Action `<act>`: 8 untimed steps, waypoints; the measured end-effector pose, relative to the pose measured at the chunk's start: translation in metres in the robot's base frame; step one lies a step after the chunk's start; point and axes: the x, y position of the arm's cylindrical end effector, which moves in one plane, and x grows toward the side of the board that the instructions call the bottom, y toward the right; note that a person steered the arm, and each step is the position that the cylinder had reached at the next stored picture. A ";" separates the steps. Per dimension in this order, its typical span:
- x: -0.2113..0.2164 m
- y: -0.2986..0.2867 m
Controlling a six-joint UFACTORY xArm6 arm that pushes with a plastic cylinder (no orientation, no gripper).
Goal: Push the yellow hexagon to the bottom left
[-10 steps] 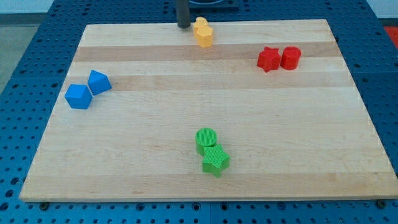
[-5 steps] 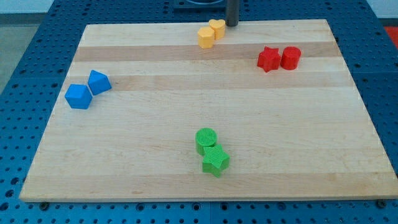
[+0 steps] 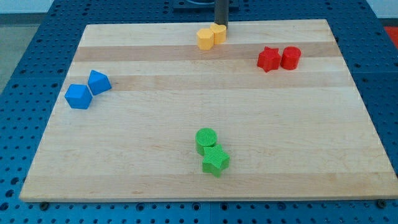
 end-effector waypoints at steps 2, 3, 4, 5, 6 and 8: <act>0.033 0.000; 0.044 0.002; 0.052 0.012; 0.066 0.012; 0.074 0.009; 0.098 0.002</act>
